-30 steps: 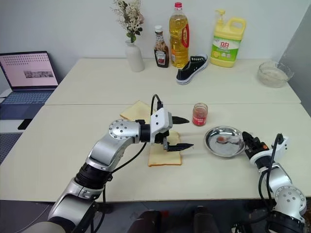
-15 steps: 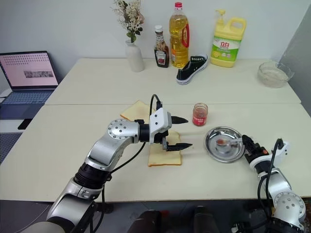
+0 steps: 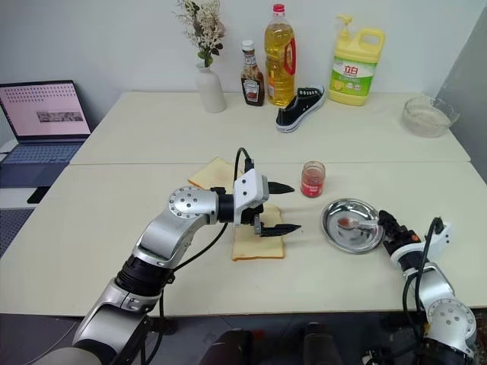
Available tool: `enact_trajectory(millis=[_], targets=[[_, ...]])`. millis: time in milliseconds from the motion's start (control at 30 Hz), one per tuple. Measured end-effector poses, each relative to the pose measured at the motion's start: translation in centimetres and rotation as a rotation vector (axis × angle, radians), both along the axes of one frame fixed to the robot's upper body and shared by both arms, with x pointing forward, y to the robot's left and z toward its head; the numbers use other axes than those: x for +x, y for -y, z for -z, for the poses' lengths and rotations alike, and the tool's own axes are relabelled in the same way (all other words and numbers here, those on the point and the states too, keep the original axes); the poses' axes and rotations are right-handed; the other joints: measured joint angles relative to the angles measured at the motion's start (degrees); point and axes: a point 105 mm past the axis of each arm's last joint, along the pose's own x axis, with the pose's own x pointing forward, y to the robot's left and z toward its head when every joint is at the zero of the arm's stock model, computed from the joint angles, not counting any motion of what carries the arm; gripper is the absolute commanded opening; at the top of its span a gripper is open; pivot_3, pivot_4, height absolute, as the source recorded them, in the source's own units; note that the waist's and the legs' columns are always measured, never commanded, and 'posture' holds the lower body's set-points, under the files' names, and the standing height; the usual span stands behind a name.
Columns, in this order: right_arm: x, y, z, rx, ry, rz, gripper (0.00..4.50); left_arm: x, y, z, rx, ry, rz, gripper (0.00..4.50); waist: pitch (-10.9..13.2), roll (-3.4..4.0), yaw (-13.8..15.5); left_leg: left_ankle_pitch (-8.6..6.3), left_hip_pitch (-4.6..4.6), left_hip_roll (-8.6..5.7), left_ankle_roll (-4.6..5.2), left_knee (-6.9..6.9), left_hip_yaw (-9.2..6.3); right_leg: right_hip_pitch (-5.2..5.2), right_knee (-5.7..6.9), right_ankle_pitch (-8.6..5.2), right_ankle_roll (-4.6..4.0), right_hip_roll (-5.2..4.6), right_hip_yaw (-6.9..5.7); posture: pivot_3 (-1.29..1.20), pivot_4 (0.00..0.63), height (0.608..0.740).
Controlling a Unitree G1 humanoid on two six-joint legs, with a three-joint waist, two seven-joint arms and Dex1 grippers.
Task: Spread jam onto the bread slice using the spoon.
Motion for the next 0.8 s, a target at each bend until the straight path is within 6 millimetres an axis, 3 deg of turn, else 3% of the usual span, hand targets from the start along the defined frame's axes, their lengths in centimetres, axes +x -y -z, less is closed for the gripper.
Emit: enact_trajectory(millis=[100,300,700,800], targets=[[0.0,0.3,-0.1,0.007,0.006,0.008,1.62,0.0,0.0,0.0,0.0,0.0,0.0,4.5,0.0,0.0,0.04,0.0,-0.01,0.0,0.0,0.0,0.0,0.0,-0.01,0.0,0.0,0.0,0.0,0.0,0.15,0.74],[-0.1,-0.1,-1.0,0.019,0.053,-0.014,0.03,0.0,-0.1,0.0,0.004,0.001,-0.003,4.5,-0.02,-0.03,0.05,0.0,0.0,0.01,0.0,0.01,0.04,0.01,-0.03,0.03,0.06,0.0,0.07,0.0,0.15,0.74],[-0.7,0.0,-1.2,0.018,0.046,-0.012,0.03,0.2,-0.3,0.2,0.01,-0.006,-0.011,4.5,-0.02,-0.03,0.1,0.0,-0.03,0.02,0.0,-0.03,0.09,-0.02,-0.1,0.04,0.07,-0.01,0.11,0.0,0.15,0.74],[-0.6,0.2,-2.2,-0.037,0.038,-0.019,0.03,0.5,-0.7,0.3,0.014,0.0,-0.019,4.5,0.0,0.01,0.09,0.0,-0.04,0.01,0.0,-0.03,0.22,-0.09,-0.08,0.04,0.07,-0.02,0.23,0.0,0.15,0.74]])
